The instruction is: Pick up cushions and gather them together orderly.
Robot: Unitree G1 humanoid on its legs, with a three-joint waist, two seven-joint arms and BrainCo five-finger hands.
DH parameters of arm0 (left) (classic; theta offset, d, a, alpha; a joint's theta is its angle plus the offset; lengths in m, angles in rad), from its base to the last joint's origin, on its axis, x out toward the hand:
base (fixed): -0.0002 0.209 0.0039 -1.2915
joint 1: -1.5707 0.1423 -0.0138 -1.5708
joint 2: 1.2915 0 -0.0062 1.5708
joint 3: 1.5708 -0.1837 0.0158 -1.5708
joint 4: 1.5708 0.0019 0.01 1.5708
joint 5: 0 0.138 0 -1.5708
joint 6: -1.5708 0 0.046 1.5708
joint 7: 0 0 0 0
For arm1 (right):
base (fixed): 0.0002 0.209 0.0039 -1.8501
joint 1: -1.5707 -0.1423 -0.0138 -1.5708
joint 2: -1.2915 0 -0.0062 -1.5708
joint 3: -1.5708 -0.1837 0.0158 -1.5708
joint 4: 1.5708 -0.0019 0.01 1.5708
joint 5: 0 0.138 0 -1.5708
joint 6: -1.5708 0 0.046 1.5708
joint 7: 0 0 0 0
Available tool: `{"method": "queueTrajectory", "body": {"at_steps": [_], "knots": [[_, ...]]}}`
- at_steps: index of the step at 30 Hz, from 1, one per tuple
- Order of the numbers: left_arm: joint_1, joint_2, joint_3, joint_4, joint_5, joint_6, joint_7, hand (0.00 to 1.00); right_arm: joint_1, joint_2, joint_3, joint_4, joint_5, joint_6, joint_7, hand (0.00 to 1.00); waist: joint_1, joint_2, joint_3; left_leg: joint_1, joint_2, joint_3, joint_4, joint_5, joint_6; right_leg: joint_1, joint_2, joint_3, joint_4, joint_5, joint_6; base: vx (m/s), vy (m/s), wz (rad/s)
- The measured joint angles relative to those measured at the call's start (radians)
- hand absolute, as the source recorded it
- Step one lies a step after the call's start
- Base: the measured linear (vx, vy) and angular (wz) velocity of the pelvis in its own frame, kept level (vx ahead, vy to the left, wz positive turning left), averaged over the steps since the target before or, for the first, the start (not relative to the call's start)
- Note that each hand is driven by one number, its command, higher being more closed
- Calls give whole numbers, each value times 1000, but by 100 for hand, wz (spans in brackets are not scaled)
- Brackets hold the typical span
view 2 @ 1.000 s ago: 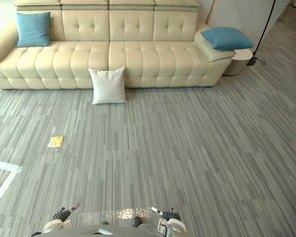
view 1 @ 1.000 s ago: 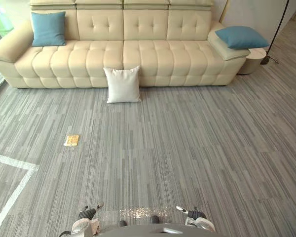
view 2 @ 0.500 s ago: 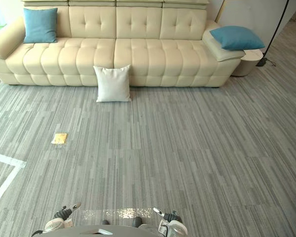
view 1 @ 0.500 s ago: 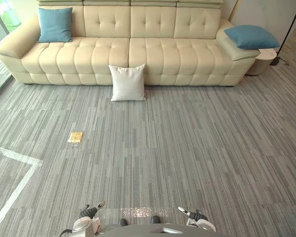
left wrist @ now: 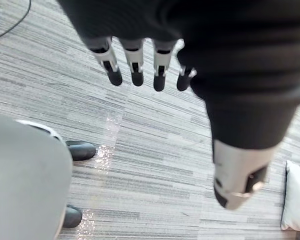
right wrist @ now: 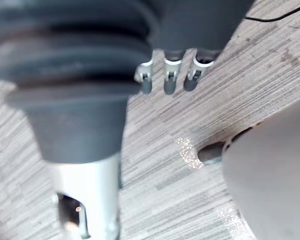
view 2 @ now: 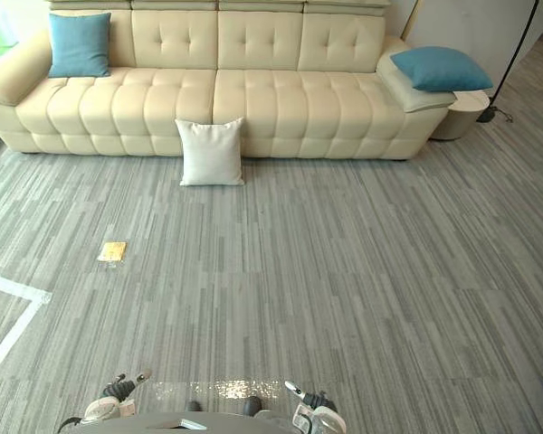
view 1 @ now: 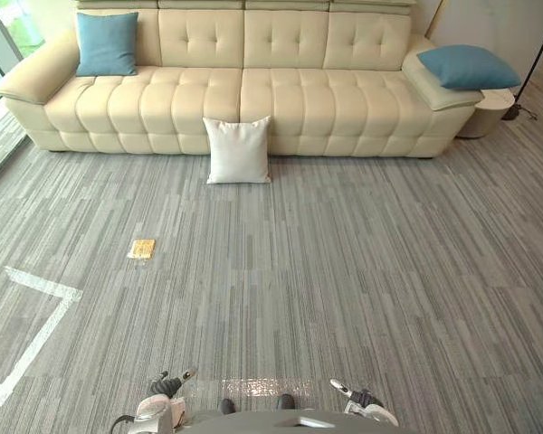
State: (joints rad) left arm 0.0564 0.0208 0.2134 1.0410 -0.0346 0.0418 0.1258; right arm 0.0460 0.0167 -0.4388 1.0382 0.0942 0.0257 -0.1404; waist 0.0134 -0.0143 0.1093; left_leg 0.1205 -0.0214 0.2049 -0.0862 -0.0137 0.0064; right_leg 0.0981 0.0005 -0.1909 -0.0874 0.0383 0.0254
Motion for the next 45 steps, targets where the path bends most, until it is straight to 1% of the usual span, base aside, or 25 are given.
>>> {"method": "queueTrajectory", "body": {"at_steps": [5,7,10,13,14,17,19,21,22,23,24,25,26,28,29,30,31,33,37,39,40,41,42,43,45], "knots": [[-13,0,3,-1,-1,1,0,0,0,-1,-6,-2,39,-2,0,0,-1,0,7,-41,9,24,26,-16,-12,-32,2,-1,7,-5,-6,13,-5,-2],[-29,-4,16,-14,-1,0,0,0,5,-3,-11,-41,65,-4,0,0,5,16,45,-119,50,53,248,-130,-29,-28,0,-4,50,-40,-25,57,-36,-4],[-31,-17,32,-32,-2,1,-1,0,21,2,-7,-79,79,-8,0,0,-4,25,54,-201,104,111,488,-168,-45,-36,-2,-17,112,-102,-24,41,-32,20],[-39,-23,62,-89,-14,-2,0,0,11,-11,32,-83,82,-10,-2,0,13,21,76,-373,196,127,852,-183,-43,-10,-13,-17,163,-161,-45,140,29,7],[-37,-24,61,-88,-23,-4,0,0,11,-17,43,-87,95,-10,-2,0,10,25,78,-404,212,131,841,-218,-49,-1,-28,-14,170,-178,-37,209,92,0],[-39,-26,60,-98,-42,-6,1,0,7,-22,64,-99,101,-9,-6,0,17,25,81,-465,209,133,653,-196,-65,15,-87,5,174,-219,-2,288,181,-2],[-38,-30,61,-110,-45,-7,3,0,2,-23,75,-119,101,-10,-14,0,21,30,85,-494,204,128,503,-128,-83,35,-115,17,165,-238,23,330,250,-14],[-32,-40,62,-117,-64,-12,7,0,-27,-24,87,-120,101,-10,-14,0,37,49,86,-508,225,104,304,-4,-96,61,-133,61,154,-286,75,546,499,-53],[-35,-35,64,-117,-73,-15,6,0,-32,-20,89,-118,100,-10,-13,0,43,38,88,-510,218,102,330,67,-84,68,-148,85,148,-302,76,500,436,-61],[-39,-31,65,-124,-84,-21,6,0,-43,-12,90,-113,100,-10,-13,0,48,24,85,-520,198,101,375,73,-54,78,-170,112,139,-317,55,435,270,-40],[-48,-13,63,-126,-84,-30,8,0,-64,11,92,-106,97,-10,-11,0,37,-9,77,-566,177,102,467,-10,-20,69,-185,157,167,-311,26,581,274,-10],[-53,0,60,-126,-88,-31,8,0,-69,25,93,-104,95,-11,-4,0,28,-32,72,-591,149,102,526,-63,6,48,-198,168,224,-300,33,581,258,11],[-53,5,60,-126,-101,-32,8,0,-71,25,92,-94,94,-11,2,0,26,-44,68,-594,136,107,555,-86,20,39,-219,176,244,-291,44,620,288,25],[-51,13,59,-115,-120,-31,14,0,-73,11,78,-43,75,-10,9,0,34,-59,55,-575,109,134,651,-191,52,35,-266,210,339,-241,123,709,361,-9],[-47,19,37,-90,-130,-29,14,0,-75,5,83,-33,55,-10,11,0,33,-56,57,-501,95,159,632,-232,71,-49,-286,240,578,-161,209,749,325,-32],[-42,31,13,-80,-132,-23,14,0,-69,9,95,-36,56,-9,17,0,18,-56,61,-421,81,159,591,-246,73,-127,-282,241,802,-128,246,610,225,-35],[-31,32,3,-76,-133,-18,14,0,-68,2,107,-41,54,-15,26,0,15,-53,64,-347,77,159,548,-262,67,-172,-273,230,946,-134,236,485,93,-43],[-11,25,-3,-70,-137,-16,15,0,-59,-18,138,-59,54,-24,29,0,13,-33,79,-106,63,187,400,-299,51,-295,-258,132,1195,-212,103,475,51,-64],[-38,15,-19,-43,-136,-14,14,0,-47,-32,152,-114,59,-32,30,0,-19,-24,87,68,64,204,267,-306,9,-522,-210,-25,1055,-312,43,414,-8,-7],[-44,3,-19,-39,-136,-13,15,0,-52,-37,140,-124,59,-35,30,0,-34,-17,93,124,68,204,226,-312,1,-589,-177,-58,870,-287,23,559,-109,21],[-63,-18,-20,-31,-128,-11,15,0,-62,-44,139,-148,58,-43,30,0,-54,0,109,179,87,184,182,-323,-12,-620,-132,-62,577,-170,21,734,-191,52],[-72,-25,-20,-26,-118,-10,14,0,-60,-43,140,-154,56,-43,31,0,-62,-2,117,200,84,164,166,-323,-12,-615,-129,-51,473,-118,35,770,-252,87],[-77,-29,-19,-15,-101,-11,12,0,-54,-35,134,-157,56,-43,31,0,-70,-13,133,237,76,119,157,-323,-13,-607,-130,-13,393,13,44,794,-290,84],[-103,-61,-15,-4,-87,-12,7,0,-61,-50,116,-173,56,-45,31,0,-71,23,155,283,113,88,162,-296,-15,-597,-107,13,493,46,-20,646,-257,69],[-111,-82,-15,-6,-85,-15,1,0,-65,-54,114,-195,55,-44,31,0,-72,37,159,287,125,74,191,-243,-36,-623,-114,13,616,-54,-37,486,-224,25]]}}
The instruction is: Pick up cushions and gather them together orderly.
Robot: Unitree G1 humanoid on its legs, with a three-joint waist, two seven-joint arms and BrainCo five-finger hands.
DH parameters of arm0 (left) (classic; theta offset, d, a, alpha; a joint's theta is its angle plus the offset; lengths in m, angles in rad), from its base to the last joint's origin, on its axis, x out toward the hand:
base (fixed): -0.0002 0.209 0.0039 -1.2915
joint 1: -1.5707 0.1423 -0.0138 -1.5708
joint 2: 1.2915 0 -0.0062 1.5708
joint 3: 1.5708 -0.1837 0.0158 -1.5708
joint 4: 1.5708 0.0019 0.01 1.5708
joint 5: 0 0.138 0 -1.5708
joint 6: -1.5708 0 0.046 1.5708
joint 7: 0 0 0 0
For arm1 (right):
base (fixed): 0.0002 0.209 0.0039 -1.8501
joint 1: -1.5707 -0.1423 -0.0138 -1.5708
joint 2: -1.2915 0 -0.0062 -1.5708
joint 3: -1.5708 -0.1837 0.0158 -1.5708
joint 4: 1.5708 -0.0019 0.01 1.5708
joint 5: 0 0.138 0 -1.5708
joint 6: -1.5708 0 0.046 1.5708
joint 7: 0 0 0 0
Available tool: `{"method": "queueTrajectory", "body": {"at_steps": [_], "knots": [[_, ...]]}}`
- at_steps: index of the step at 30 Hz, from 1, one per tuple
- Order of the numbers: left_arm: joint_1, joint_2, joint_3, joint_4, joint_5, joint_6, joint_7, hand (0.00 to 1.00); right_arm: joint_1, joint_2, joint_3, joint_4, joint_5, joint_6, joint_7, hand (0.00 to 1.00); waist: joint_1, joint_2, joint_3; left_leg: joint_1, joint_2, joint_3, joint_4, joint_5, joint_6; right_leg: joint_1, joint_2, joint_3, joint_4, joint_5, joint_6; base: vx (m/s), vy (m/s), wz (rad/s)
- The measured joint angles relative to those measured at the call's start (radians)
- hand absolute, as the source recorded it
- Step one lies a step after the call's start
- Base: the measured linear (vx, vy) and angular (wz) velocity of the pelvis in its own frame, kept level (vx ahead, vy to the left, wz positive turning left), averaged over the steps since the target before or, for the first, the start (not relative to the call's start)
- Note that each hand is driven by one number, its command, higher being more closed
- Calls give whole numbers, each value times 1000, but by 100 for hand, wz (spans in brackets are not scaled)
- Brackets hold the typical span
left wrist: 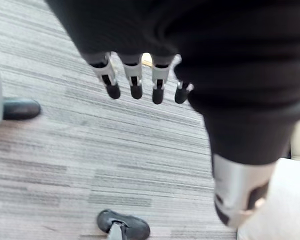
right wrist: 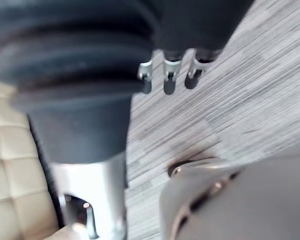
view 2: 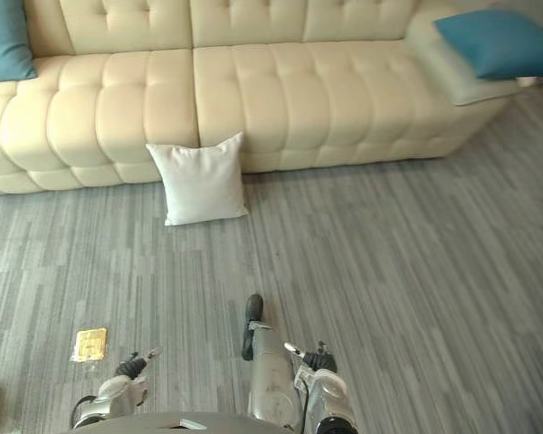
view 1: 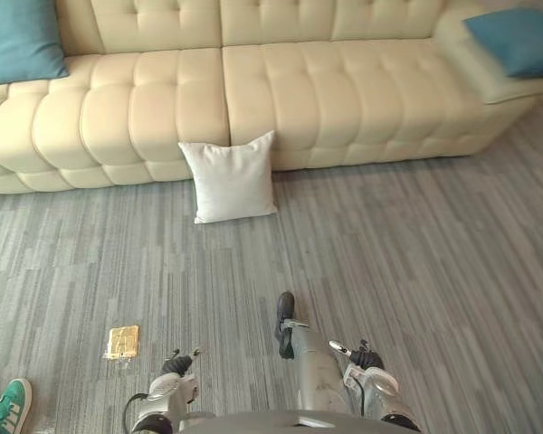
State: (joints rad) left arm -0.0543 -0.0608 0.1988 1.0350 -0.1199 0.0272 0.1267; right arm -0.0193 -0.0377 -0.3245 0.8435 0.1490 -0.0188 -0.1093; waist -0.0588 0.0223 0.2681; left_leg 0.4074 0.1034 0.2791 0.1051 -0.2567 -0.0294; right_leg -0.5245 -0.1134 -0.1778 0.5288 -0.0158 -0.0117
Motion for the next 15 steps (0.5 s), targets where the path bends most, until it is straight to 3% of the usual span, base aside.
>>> {"method": "queueTrajectory", "body": {"at_steps": [3,4,5,7,8,10,12,13,14,15], "knots": [[1,-10,-5,-3,8,2,-5,0,2,1,1,-9,0,3,0,0,-6,28,6,-47,84,-95,267,133,-79,78,18,-50,109,-148,-43,697,-326,15],[0,-10,-5,-17,11,4,-6,0,8,6,5,-13,0,6,0,0,-13,31,8,-140,117,-158,473,261,-148,139,29,-64,90,-183,-49,674,-217,22],[4,-10,-2,-36,21,7,-9,0,12,16,9,-12,-2,11,0,0,-4,37,9,-244,140,-187,690,295,-185,201,44,-69,57,-202,-52,533,-130,8],[13,-12,12,-56,27,8,-9,0,13,18,8,-8,-23,18,-1,0,9,46,11,-353,189,-134,914,262,-176,300,70,-61,1,-223,-65,484,-69,-19],[17,-13,24,-74,27,10,-9,0,19,18,8,-1,-30,22,-2,0,14,48,12,-417,212,-74,985,205,-134,387,76,-58,-54,-237,-61,537,-23,-16],[20,-13,24,-93,25,9,-9,0,37,17,8,0,-30,23,-3,0,32,43,8,-511,219,-15,984,132,-86,478,76,-54,-128,-242,-51,424,52,-8],[27,-10,25,-125,26,-6,-6,0,50,15,9,2,-29,26,-4,0,51,42,2,-619,218,91,826,62,-43,589,51,-51,-221,-233,-1,391,115,-9],[27,-9,25,-127,26,-8,-5,0,51,16,10,2,-29,26,-4,0,52,41,2,-630,216,110,783,57,-36,604,45,-50,-234,-233,6,478,175,-6],[28,-9,25,-130,31,-12,-3,0,54,20,5,4,-29,28,-5,0,60,33,0,-649,188,161,583,58,-30,662,12,-50,-263,-234,29,519,215,-7],[30,-11,25,-129,47,-12,-2,0,61,20,4,6,-30,28,-4,0,63,29,-3,-645,134,165,358,107,-27,696,-15,-49,-276,-237,45,617,277,-10]]}}
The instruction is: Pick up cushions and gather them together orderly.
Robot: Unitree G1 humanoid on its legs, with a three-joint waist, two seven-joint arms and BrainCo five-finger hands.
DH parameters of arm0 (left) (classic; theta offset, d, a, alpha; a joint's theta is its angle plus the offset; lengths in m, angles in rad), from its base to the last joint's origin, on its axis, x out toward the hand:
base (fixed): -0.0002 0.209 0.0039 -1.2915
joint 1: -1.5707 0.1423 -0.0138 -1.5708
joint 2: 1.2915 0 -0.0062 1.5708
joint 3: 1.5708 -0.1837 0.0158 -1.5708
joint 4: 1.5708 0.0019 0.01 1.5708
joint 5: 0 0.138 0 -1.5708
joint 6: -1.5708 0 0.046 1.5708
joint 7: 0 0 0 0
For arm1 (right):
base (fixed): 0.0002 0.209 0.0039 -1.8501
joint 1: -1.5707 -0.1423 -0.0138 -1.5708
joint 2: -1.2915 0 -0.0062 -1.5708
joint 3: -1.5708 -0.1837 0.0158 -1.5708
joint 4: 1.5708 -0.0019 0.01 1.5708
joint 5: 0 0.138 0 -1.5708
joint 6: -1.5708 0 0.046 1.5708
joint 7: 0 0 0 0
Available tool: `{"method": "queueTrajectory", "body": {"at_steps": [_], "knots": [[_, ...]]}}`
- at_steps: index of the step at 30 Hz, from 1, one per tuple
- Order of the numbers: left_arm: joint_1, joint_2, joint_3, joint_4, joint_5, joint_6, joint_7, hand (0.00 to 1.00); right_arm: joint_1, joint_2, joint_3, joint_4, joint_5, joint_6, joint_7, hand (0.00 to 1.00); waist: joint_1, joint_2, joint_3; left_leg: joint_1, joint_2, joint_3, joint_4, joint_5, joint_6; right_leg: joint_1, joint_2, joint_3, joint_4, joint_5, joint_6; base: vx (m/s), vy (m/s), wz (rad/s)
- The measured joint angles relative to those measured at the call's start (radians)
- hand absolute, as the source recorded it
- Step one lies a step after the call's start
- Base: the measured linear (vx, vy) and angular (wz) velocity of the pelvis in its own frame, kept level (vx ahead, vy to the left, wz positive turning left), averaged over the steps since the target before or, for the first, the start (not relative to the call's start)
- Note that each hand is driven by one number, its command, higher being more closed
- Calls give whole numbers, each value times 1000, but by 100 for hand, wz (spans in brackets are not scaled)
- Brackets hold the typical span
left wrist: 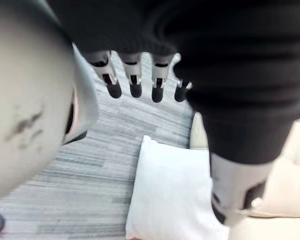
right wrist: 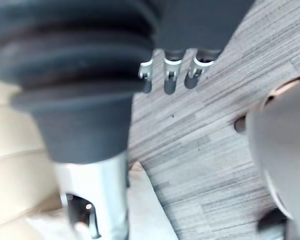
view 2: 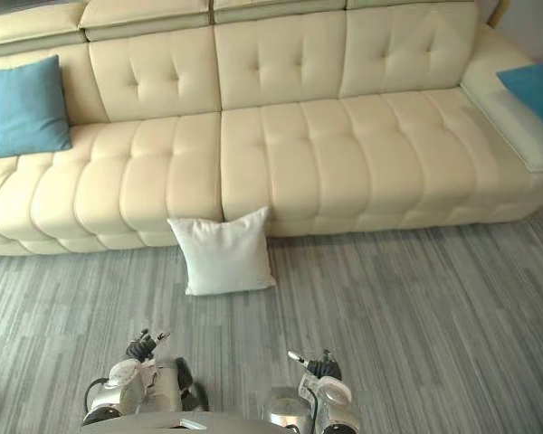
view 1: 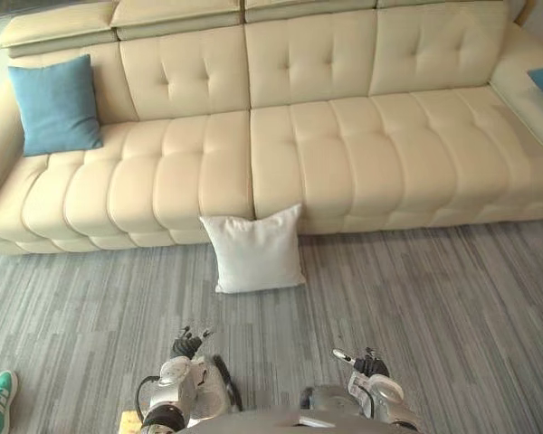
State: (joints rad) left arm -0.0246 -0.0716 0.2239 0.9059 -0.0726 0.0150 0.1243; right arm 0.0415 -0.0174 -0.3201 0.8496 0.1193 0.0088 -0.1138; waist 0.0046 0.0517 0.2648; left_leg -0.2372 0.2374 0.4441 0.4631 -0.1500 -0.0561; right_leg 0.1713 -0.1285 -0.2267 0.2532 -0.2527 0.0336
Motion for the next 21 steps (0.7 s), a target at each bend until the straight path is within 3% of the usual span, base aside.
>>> {"method": "queueTrajectory", "body": {"at_steps": [1,2,3,4,6,9,11,13,15,17,19,20,21], "knots": [[1,0,0,2,1,0,0,0,5,0,-1,1,-1,0,0,0,2,1,-3,11,-22,-11,-97,42,1,13,-9,3,-2,-7,12,515,297,-21],[6,0,2,8,1,0,1,0,13,-3,2,3,-6,0,0,0,10,6,-16,14,-51,-46,-224,176,6,32,-11,23,-4,-25,43,581,365,-32],[5,16,11,14,1,1,2,0,8,10,9,35,-10,4,1,0,15,-33,-48,32,-95,-46,-227,213,50,48,-55,58,-17,-21,62,572,364,-28],[7,31,14,26,1,2,4,0,5,24,13,45,-11,8,2,0,12,-61,-67,33,-112,-35,-220,192,68,44,-70,78,-24,20,51,472,292,-18],[10,55,23,41,1,6,3,0,4,48,12,59,-11,9,2,0,18,-92,-90,38,-120,-23,-179,139,98,43,-84,117,-16,93,55,355,231,-7],[10,70,20,61,11,14,2,0,-1,54,8,72,-17,11,3,0,23,-103,-99,99,-150,-14,-191,86,102,18,-108,169,98,170,78,414,269,-8],[19,84,-8,90,16,22,3,0,-6,46,5,72,-23,8,5,0,6,-90,-96,181,-173,2,-230,55,106,-100,-133,242,388,240,112,231,159,-6],[33,103,-28,105,16,26,5,0,-17,44,11,70,-32,6,5,0,3,-85,-93,260,-180,29,-265,36,106,-219,-137,230,591,224,104,221,113,-26],[50,105,-29,107,16,28,7,0,-17,37,21,67,-37,-1,5,0,0,-79,-92,321,-183,38,-302,26,102,-285,-136,172,663,138,71,131,21,-29],[60,104,-29,109,16,28,8,0,-15,30,25,69,-44,-5,5,0,-10,-75,-94,358,-182,32,-329,16,93,-335,-106,125,624,59,58,87,-82,-1],[60,103,-24,120,16,28,9,0,-12,24,25,72,-46,-4,5,0,-18,-72,-95,364,-178,13,-335,7,78,-350,-69,89,462,33,44,86,-164,29],[59,99,-5,124,16,28,9,0,-3,19,23,72,-41,-3,4,0,-19,-74,-97,364,-181,-2,-343,11,62,-344,-45,78,294,51,33,147,-208,37],[59,101,16,123,16,28,9,0,17,19,23,75,-37,-4,4,0,-20,-97,-109,364,-201,-17,-351,15,40,-324,-34,90,140,135,11,164,-214,37]]}}
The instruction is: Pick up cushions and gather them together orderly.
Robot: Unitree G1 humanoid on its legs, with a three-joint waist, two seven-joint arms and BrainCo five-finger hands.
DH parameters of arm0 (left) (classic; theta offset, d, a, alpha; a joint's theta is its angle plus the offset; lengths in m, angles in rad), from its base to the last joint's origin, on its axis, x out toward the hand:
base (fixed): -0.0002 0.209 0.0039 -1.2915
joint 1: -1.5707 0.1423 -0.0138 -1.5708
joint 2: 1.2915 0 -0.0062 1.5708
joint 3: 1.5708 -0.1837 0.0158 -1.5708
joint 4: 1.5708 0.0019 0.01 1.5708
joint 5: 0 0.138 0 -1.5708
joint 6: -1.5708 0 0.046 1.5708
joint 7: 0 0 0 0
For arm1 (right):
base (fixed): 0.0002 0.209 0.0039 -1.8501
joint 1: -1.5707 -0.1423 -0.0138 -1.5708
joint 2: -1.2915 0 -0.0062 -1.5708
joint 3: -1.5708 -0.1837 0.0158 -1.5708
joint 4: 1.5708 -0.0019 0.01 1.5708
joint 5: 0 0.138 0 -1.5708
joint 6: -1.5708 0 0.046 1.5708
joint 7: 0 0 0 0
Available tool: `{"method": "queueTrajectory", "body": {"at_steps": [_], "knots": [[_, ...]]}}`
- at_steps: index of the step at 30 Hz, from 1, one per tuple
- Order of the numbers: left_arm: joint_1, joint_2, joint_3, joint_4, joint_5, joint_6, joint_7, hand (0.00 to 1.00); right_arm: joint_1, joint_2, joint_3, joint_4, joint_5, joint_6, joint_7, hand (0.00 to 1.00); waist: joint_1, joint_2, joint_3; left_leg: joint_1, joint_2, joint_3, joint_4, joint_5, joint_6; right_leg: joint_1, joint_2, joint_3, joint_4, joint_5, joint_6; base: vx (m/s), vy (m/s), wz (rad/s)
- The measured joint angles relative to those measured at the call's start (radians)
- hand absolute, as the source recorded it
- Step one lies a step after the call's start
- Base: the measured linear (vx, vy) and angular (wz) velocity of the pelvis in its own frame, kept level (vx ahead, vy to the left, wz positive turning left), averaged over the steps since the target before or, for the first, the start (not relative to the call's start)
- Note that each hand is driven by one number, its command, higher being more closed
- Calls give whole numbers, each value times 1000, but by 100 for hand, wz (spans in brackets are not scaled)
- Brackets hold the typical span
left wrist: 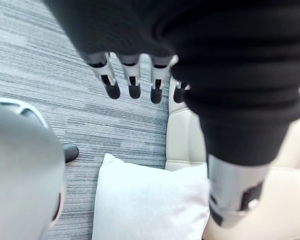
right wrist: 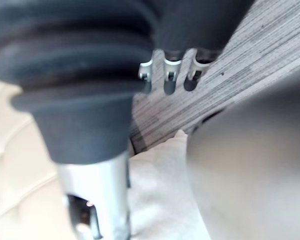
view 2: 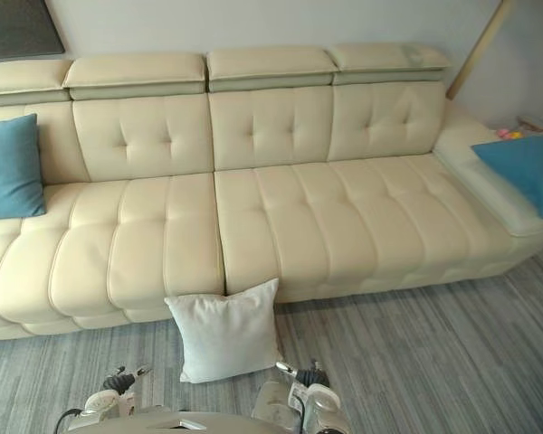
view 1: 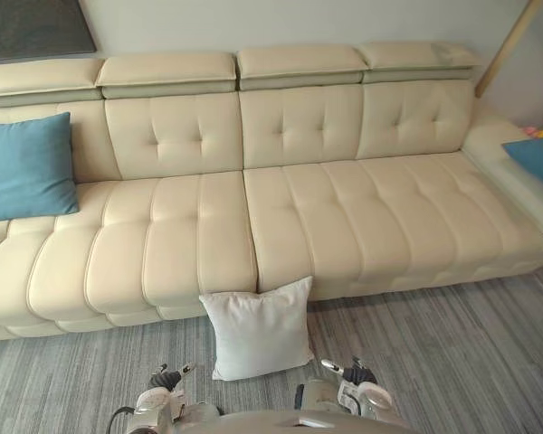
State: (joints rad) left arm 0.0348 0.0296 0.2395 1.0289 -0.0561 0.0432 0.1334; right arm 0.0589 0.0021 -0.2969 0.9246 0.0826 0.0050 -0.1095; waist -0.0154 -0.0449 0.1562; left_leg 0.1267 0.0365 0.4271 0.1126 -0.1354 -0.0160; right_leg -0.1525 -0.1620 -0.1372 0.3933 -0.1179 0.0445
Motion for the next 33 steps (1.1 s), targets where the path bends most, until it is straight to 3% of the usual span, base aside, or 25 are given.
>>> {"method": "queueTrajectory", "body": {"at_steps": [3,4,7,11,13,17,25,29,33], "knots": [[20,-69,57,3,2,3,7,0,9,-31,-19,3,6,0,-1,0,0,78,-23,34,38,-73,-68,33,-46,65,53,-67,-74,-8,-10,263,-142,32],[19,-70,61,2,2,3,6,0,7,-32,-22,4,4,1,-1,0,2,82,-24,40,50,-83,-76,37,-53,84,67,-79,-87,-11,-12,244,-133,37],[19,-77,79,0,3,3,4,0,14,-28,-22,9,-1,6,-1,0,10,76,-29,51,77,-104,-95,44,-67,131,94,-123,-141,-9,-17,190,-91,29],[17,-66,95,-4,10,3,3,0,14,-17,-22,9,0,16,-1,0,10,55,-25,17,78,-121,-24,25,-90,162,82,-152,-168,-7,-19,108,10,28],[18,-55,95,-18,20,3,4,0,17,-5,-22,5,2,19,-1,0,19,33,-19,-19,77,-126,60,3,-76,173,67,-151,-168,-4,-15,19,34,20],[16,-48,95,-18,19,3,5,0,16,-1,-20,5,3,20,-1,0,26,28,-20,-34,75,-123,74,-19,-59,148,67,-126,-168,2,-8,-28,44,-7],[14,-36,69,-20,21,3,4,0,16,-7,46,-33,7,20,-2,0,21,24,-16,-38,75,-47,22,-21,-53,107,96,-34,-251,82,-5,-111,27,-35],[-14,-26,22,-41,19,3,10,0,5,-13,116,-110,3,20,-5,0,24,22,-5,-129,73,-36,50,-16,-47,20,95,-14,-247,108,-6,-76,4,-13],[-131,-24,-68,-108,-19,1,39,0,-134,-32,213,-227,-9,12,-12,0,23,30,97,-350,106,-50,255,-58,-13,-169,94,-9,-141,126,-15,-151,4,2]]}}
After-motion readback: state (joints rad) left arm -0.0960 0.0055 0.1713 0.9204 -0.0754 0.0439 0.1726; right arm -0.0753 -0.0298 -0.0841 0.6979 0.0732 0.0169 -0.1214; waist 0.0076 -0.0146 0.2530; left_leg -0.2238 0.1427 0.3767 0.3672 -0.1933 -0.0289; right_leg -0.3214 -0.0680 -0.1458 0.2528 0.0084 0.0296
